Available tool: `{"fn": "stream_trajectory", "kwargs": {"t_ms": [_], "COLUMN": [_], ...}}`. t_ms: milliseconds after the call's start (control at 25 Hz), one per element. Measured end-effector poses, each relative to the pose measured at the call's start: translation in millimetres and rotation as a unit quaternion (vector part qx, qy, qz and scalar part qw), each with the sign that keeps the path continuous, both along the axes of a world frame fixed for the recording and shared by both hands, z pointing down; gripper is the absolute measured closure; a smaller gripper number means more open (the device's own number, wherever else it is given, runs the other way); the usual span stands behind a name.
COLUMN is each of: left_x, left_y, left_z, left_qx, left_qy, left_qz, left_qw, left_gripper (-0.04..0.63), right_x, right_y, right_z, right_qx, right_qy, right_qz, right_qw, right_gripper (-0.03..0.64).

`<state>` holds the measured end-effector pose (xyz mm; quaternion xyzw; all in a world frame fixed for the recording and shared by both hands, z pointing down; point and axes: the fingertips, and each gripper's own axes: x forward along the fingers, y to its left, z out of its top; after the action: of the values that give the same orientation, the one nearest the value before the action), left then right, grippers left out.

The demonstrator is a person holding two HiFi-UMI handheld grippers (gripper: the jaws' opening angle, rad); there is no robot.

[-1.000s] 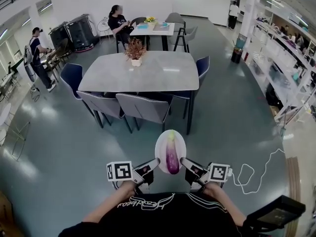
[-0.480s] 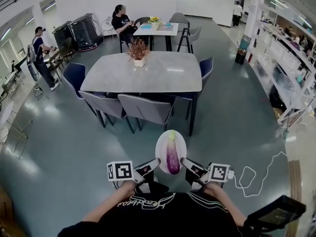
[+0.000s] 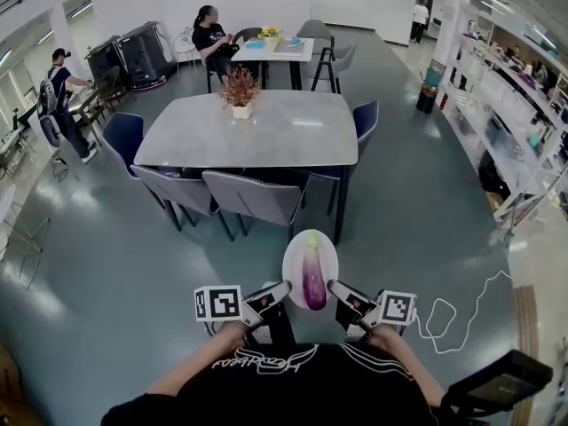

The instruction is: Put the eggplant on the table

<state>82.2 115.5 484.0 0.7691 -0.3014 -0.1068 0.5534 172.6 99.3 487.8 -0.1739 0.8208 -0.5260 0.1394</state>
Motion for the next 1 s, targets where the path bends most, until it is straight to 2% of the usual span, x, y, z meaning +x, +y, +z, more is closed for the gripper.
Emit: {"fn": "stream_trajectory", "kwargs": {"t_ms": [520, 1000], "left_x": [-28.4, -75.9], "left_y": [-78.9, -210.9], "left_z": [25.2, 30.8], "left_qx": [-0.025, -0.044], "left_qy": [0.005, 0.008], "left_qz": [0.01, 0.012], "left_qw": [0.9996, 0.9989], "left_gripper": [0.575, 0.575], "right_x": [-26.8, -74.8], "right_y": [-75.6, -207.5], "right_z": [26.7, 30.3], "right_qx": [-0.028, -0.047], "right_qy": [0.016, 0.011], "right_qz": [0.014, 0.021], "right_qw": [0.999, 0.999], "right_gripper": [0.578, 0.578]}}
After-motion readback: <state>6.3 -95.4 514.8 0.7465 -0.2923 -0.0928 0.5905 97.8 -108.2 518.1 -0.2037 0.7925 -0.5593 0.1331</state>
